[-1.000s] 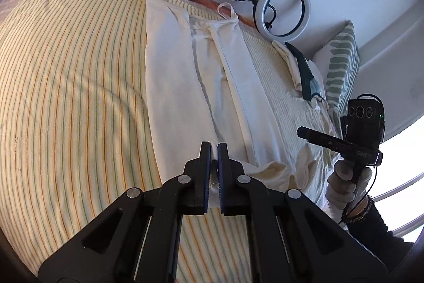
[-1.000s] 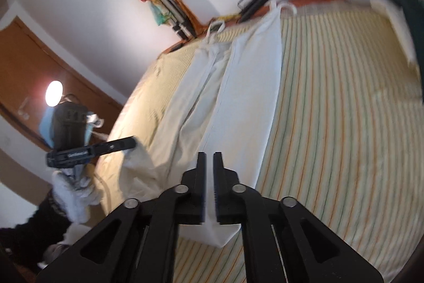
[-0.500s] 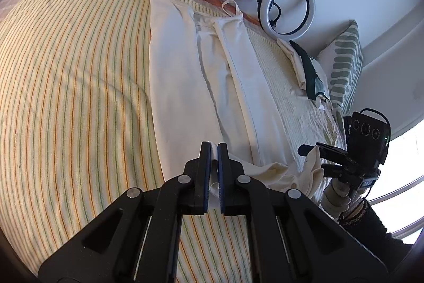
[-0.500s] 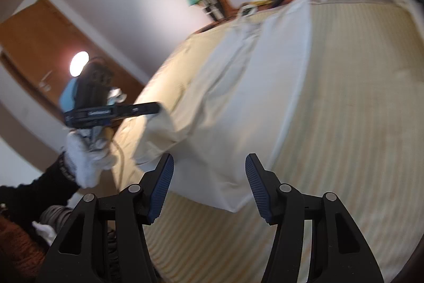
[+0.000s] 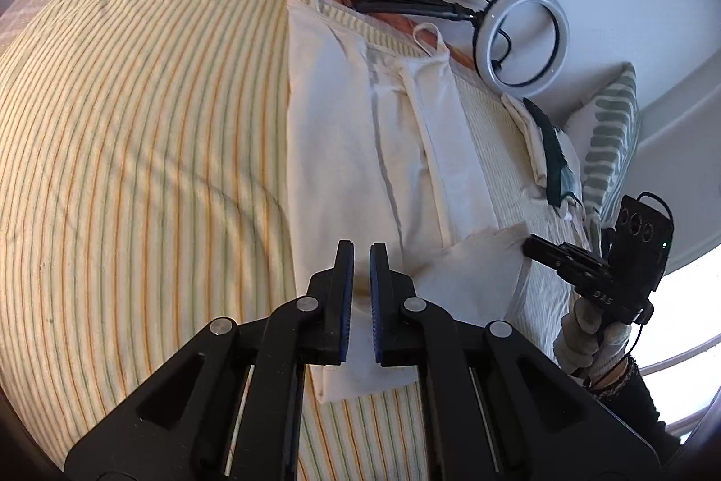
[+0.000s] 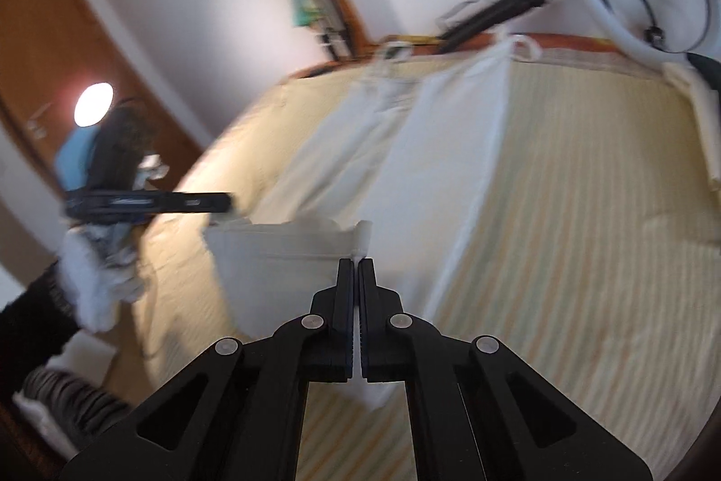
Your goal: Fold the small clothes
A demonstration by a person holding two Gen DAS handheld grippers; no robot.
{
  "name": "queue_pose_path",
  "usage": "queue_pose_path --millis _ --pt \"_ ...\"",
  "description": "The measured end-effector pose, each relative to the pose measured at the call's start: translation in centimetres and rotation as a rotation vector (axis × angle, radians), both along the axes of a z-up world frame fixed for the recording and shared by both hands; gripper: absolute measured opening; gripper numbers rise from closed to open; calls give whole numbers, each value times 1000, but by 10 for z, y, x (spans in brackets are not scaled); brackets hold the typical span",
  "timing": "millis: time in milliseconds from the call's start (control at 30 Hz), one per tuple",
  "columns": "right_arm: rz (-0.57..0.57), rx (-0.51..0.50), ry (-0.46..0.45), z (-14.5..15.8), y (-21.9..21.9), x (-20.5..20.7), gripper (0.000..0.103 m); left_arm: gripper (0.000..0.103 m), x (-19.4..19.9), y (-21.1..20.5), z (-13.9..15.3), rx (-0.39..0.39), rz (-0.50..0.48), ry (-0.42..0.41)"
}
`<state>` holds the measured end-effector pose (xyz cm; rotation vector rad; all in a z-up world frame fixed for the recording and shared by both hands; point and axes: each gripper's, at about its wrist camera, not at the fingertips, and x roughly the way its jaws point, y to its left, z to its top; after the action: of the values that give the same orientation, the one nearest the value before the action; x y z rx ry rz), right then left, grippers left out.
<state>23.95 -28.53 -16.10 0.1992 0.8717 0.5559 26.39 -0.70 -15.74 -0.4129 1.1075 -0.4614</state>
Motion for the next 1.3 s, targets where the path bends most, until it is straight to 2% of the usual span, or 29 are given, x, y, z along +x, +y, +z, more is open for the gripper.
queue_pose_path --millis 167,400,700,733,767,833,967,1167,1233,1300 --pt "-30 -30 38 -11 -1 6 1 20 -7 8 3 -5 6 -55" --pt "-72 77 70 -14 -20 0 1 21 -24 -3 -9 85 -92 -89" --pt "-51 86 101 -18 -14 5 2 22 -13 -42 -21 240 -156 -150" --pt "-46 83 105 -18 -13 7 7 23 -12 -44 -22 255 -163 -153" --pt "-43 74 107 -19 -11 8 17 24 -10 -47 -23 275 -164 -154" --pt "-43 62 105 -20 -10 9 29 24 -8 -48 -22 287 -176 -153" --pt "-46 62 103 -20 -11 11 29 25 -9 -41 -19 301 -131 -167" --pt "-24 25 101 -23 -2 16 28 25 -6 -43 -25 317 -148 -161" --pt "-18 7 102 -24 3 17 22 25 -5 -42 -25 310 -139 -157" --pt "-16 -21 91 -24 7 17 10 20 -7 -44 -25 321 -143 -168"
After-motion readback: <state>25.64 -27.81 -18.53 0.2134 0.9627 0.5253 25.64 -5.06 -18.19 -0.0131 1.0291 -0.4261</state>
